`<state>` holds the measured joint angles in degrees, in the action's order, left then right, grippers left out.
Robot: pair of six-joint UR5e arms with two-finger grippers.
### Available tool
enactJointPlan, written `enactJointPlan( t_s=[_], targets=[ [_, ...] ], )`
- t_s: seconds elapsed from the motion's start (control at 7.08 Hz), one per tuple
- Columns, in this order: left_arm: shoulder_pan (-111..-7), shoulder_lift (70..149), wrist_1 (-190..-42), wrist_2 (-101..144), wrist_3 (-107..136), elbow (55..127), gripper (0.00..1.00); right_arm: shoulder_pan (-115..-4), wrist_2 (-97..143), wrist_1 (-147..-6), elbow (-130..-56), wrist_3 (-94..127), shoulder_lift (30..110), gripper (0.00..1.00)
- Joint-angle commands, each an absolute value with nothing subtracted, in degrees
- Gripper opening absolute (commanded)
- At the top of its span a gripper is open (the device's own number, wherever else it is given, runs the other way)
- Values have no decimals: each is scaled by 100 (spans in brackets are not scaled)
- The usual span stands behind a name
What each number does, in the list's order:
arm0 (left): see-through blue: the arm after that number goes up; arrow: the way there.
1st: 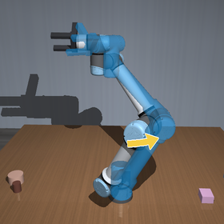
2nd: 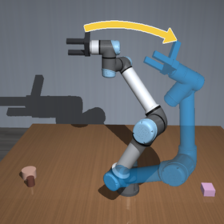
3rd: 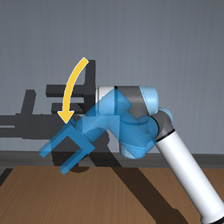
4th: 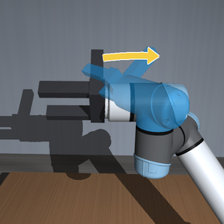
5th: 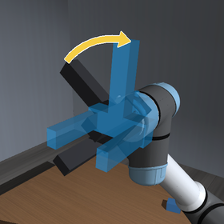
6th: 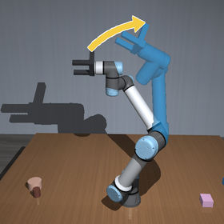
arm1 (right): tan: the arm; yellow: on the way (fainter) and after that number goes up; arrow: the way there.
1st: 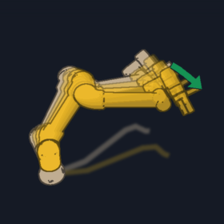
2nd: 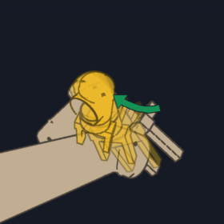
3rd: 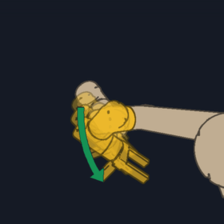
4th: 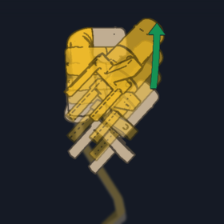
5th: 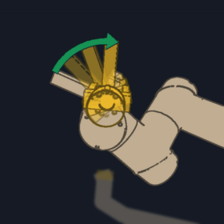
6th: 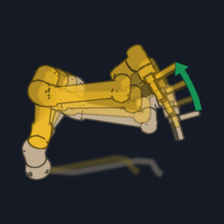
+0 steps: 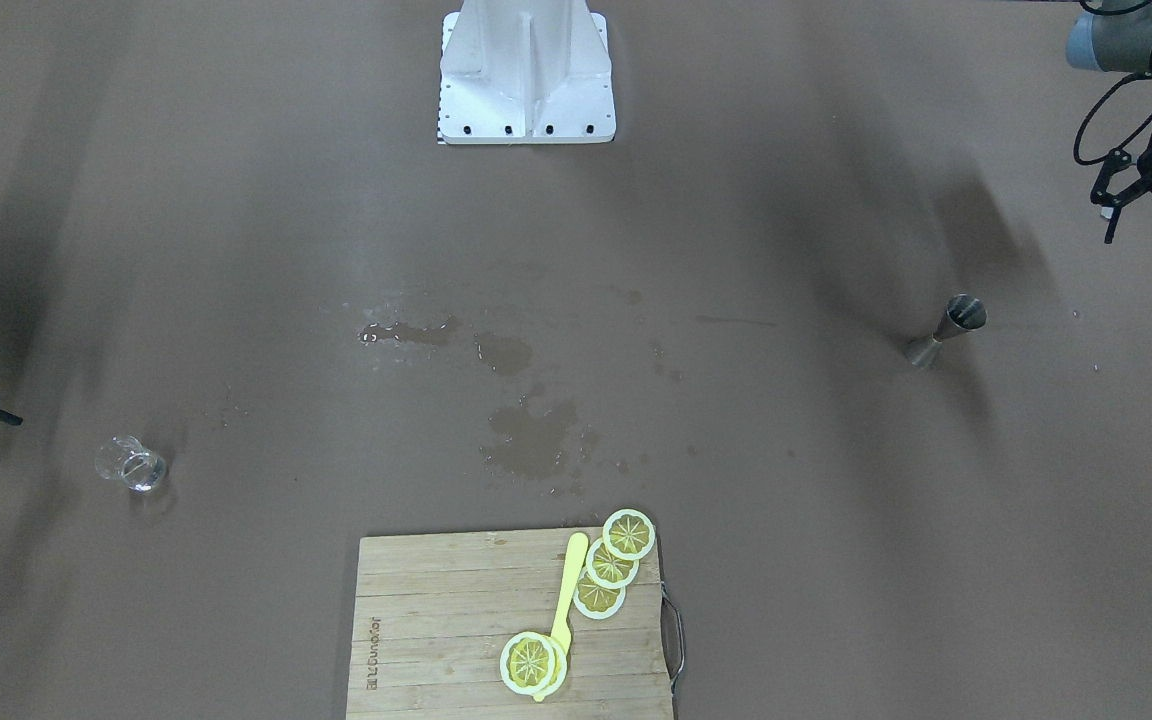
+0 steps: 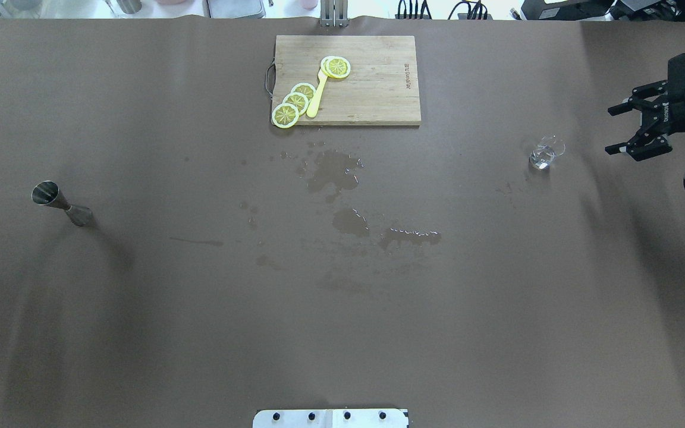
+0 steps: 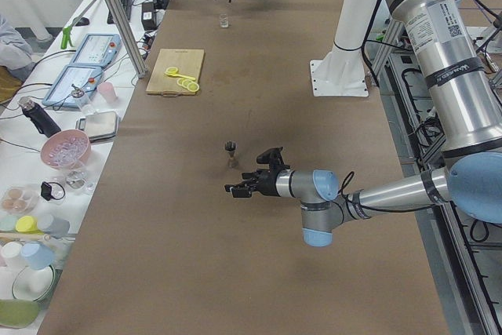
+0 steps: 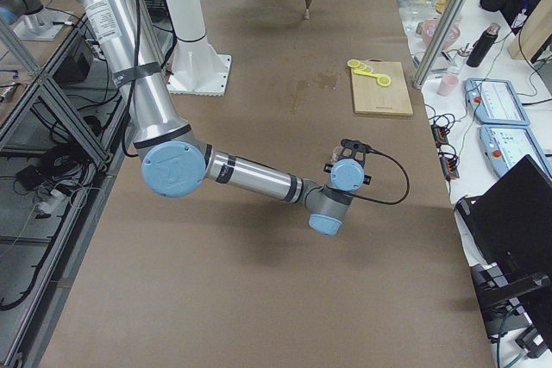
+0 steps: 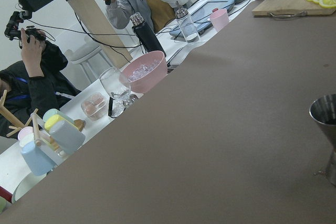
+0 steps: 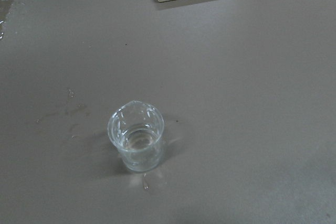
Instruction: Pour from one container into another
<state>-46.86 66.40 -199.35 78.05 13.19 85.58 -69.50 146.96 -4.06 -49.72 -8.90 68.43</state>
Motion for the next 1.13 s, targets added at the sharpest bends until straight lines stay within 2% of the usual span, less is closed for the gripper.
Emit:
enactJointPlan(
  t_s=[0.0,0.28,0.42,0.99],
  targets=[
    [-4222,6714,-20047,6975,2051,8552,94,-6681,14582,-378,-4948,-896,6776,100],
    [-3143,7047,-20259,5502,2636,8543,92,-6435,14231,-378,-4931,-896,6645,100],
    [-2242,7127,-20267,4232,2645,8543,92,-6373,14230,-378,-4931,-896,6618,99],
    [31,7137,-20259,1324,3582,8569,88,-6153,13958,-334,-4931,-888,6574,98]
  ],
)
